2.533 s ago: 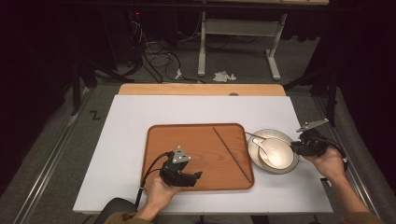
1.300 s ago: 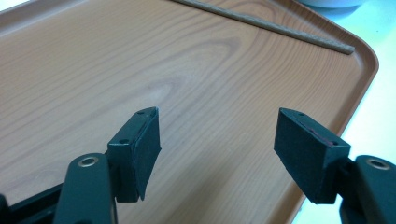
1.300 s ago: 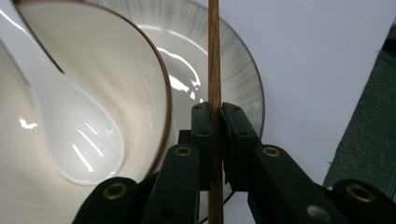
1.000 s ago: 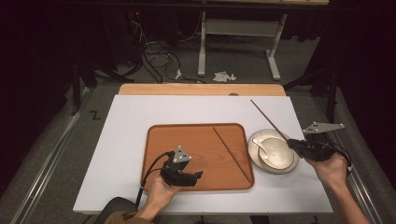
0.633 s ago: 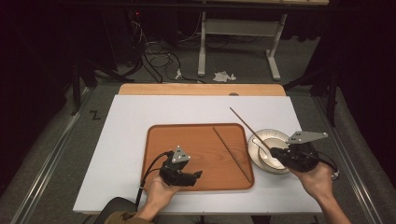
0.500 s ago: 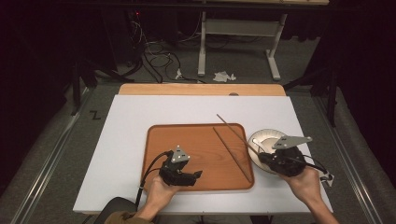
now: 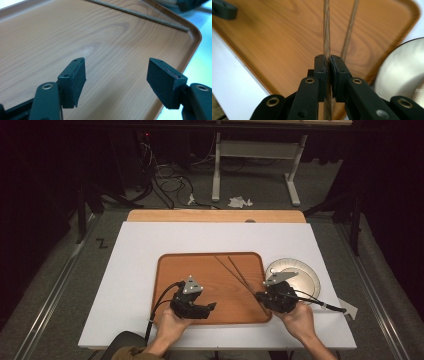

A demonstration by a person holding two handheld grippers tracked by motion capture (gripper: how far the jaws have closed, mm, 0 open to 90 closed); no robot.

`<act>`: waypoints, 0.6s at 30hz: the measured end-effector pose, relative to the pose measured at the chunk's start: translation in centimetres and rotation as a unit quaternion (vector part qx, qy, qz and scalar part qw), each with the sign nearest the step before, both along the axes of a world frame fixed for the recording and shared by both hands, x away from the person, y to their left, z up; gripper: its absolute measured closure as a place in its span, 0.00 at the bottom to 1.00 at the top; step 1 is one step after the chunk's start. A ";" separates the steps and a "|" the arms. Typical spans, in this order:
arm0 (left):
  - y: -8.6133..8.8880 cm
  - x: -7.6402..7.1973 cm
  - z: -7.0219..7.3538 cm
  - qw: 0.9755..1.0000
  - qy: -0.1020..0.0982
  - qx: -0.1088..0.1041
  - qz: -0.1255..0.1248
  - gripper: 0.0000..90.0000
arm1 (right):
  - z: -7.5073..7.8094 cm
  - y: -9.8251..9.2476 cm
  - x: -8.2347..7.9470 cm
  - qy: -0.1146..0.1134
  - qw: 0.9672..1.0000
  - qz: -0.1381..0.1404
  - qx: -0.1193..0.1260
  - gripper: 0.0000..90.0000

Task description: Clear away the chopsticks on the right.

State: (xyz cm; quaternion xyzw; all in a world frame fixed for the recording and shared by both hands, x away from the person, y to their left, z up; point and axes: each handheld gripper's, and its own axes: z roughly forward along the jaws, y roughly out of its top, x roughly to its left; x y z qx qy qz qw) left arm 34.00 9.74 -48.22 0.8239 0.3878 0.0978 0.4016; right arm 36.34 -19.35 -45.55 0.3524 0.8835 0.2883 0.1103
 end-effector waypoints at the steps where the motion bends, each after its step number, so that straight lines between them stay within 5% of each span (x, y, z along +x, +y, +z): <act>1: 0.0 0.0 0.0 1.000 0.000 0.000 0.000 0.35 | 0.0 0.0 0.0 0.000 1.000 0.000 0.000 0.95; 13: -0.2 -0.1 -0.1 1.000 -0.002 0.002 -0.001 0.35 | -2.5 1.5 0.1 0.025 0.999 0.002 -0.034 0.94; 18: 0.0 -0.1 0.1 1.000 -0.003 0.000 0.001 0.35 | -2.8 1.5 0.1 0.017 0.999 0.004 -0.048 0.94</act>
